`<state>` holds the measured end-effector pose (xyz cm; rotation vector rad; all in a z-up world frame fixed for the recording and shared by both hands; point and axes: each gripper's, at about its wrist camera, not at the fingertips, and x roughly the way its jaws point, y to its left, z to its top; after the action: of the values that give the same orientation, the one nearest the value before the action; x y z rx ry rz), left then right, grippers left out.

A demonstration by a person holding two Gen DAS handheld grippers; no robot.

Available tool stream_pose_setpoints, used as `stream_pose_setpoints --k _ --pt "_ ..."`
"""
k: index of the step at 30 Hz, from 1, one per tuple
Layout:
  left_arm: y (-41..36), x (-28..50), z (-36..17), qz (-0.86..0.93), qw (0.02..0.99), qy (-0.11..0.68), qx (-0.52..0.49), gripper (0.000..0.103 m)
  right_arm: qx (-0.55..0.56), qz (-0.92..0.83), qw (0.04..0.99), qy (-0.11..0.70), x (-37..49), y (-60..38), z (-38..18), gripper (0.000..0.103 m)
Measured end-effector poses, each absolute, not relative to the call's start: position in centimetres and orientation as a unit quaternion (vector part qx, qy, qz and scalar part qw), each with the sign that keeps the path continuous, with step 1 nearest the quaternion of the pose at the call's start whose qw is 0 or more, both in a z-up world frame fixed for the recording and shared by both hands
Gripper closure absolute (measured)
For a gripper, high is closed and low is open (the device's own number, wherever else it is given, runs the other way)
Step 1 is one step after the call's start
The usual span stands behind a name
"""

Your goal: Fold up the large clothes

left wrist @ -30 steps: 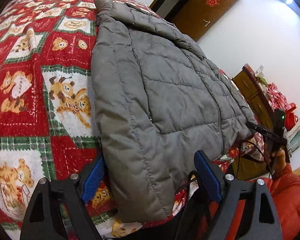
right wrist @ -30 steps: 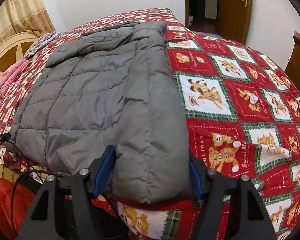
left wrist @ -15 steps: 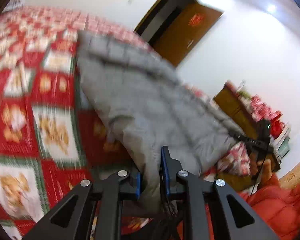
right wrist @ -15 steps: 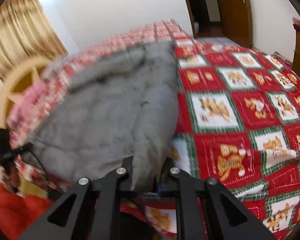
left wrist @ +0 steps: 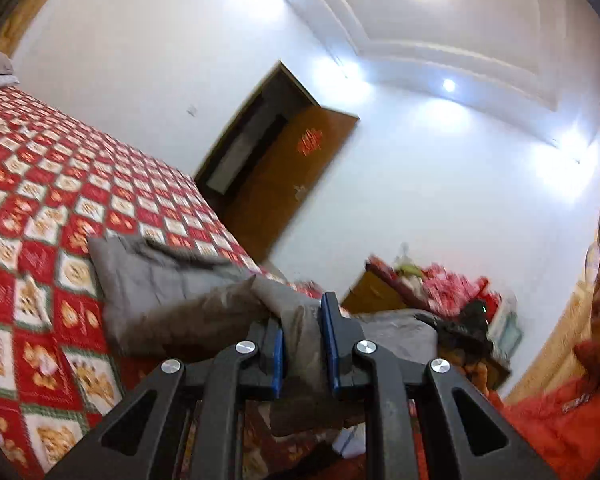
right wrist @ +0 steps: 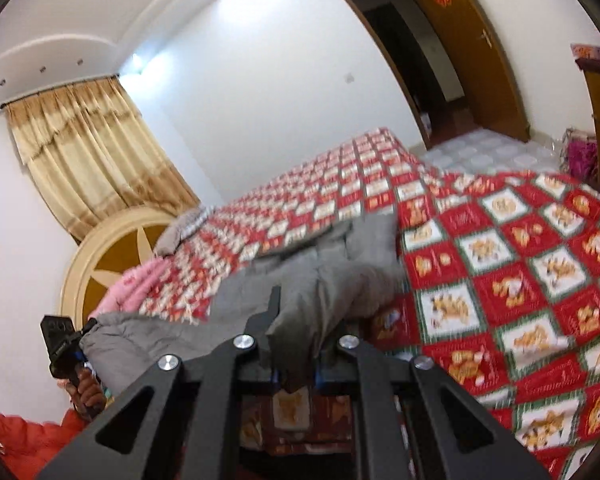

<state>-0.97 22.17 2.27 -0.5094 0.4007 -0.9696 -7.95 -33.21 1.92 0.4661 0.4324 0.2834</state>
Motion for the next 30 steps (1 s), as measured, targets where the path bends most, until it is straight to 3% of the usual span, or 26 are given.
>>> stream_pose_setpoints --k 6,14,23,30 --pt "20.4 6.9 4.2 -0.37 0.873 0.196 -0.25 0.086 0.19 0.117 0.956 0.192 -0.4 -32.8 5.6 0.09" --pt "17.7 23.4 0.7 -0.236 0.896 0.276 -0.258 0.086 0.176 0.062 0.952 0.243 16.3 -32.8 5.5 0.09" --pt "14.1 36.2 -9.1 -0.118 0.878 0.396 -0.24 0.086 0.123 -0.063 0.932 0.334 32.5 -30.6 -7.0 0.087" --pt "16.5 38.5 -17.0 -0.145 0.801 0.438 -0.381 0.084 0.13 -0.084 0.931 0.331 34.6 -30.6 -12.7 0.08"
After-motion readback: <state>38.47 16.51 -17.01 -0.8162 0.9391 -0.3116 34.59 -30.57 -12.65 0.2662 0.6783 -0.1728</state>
